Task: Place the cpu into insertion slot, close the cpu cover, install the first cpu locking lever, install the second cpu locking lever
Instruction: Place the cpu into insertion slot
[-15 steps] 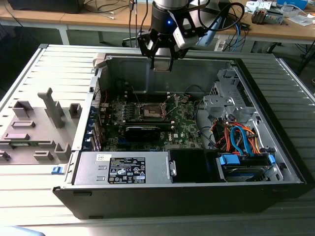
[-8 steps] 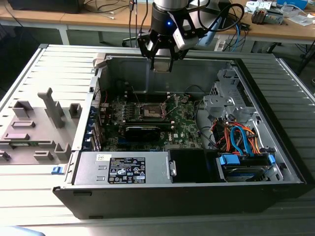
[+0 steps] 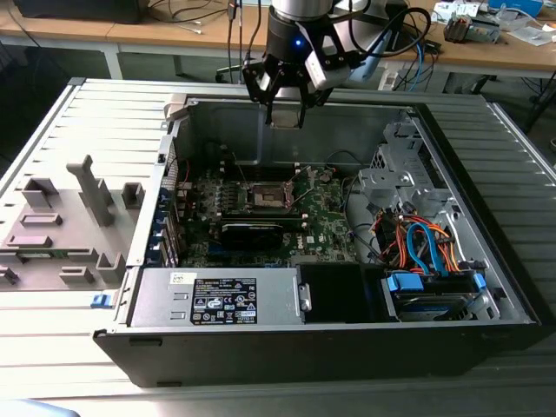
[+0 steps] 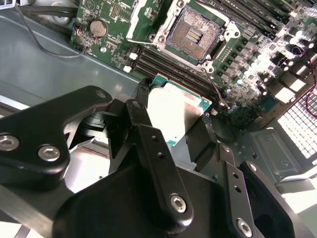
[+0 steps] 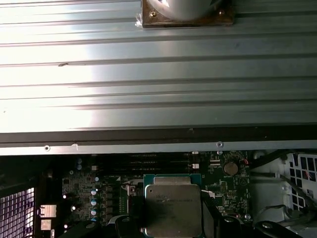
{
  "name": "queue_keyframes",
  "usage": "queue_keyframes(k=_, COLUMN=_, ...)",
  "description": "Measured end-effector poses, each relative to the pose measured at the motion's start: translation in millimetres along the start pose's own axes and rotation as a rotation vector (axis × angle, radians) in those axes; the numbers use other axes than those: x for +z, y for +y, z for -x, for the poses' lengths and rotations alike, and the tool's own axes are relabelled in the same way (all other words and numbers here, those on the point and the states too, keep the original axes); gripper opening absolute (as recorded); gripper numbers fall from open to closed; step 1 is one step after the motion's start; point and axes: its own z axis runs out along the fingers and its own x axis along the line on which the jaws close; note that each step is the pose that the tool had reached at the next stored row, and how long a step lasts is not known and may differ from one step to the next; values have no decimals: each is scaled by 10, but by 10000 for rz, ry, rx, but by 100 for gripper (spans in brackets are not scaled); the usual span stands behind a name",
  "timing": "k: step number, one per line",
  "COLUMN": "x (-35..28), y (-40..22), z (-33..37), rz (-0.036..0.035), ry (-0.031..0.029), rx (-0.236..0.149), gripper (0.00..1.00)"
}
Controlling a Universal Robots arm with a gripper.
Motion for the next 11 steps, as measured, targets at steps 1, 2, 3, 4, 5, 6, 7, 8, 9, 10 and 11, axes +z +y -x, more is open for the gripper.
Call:
queue_keyframes(k=1, x=2, y=-1, z=0, rz=0, ry=0, rx=0, gripper=55)
queue_keyframes(k=2, x=3, y=-1, z=0, rz=0, ry=0, rx=0, gripper=55)
queue_keyframes(k=3, x=8, y=-3, z=0, rz=0, ry=0, rx=0, gripper=55)
queue_keyframes(k=4, x=13, y=-5, z=0, rz=0, ry=0, rx=0, gripper=55)
queue_keyframes(k=5, x=14, y=-6, z=0, rz=0, ry=0, rx=0, gripper=55)
queue_keyframes(k=6, x=15, y=-6, z=0, rz=0, ry=0, rx=0, gripper=55)
queue_keyframes(k=7, x=17, y=-7, z=1, rz=0, ry=0, rx=0, gripper=55)
queue_keyframes(k=8, x=18, y=-8, z=1, rz=0, ry=0, rx=0, gripper=55)
queue_keyframes(k=9, x=21, y=-8, z=1, rz=0, ry=0, rx=1, gripper=55)
queue_keyframes(k=10, x=23, y=-9, z=1, rz=0, ry=0, rx=0, gripper=55)
queue_keyframes(k=11, x=25, y=-10, z=1, rz=0, ry=0, rx=0, gripper=55)
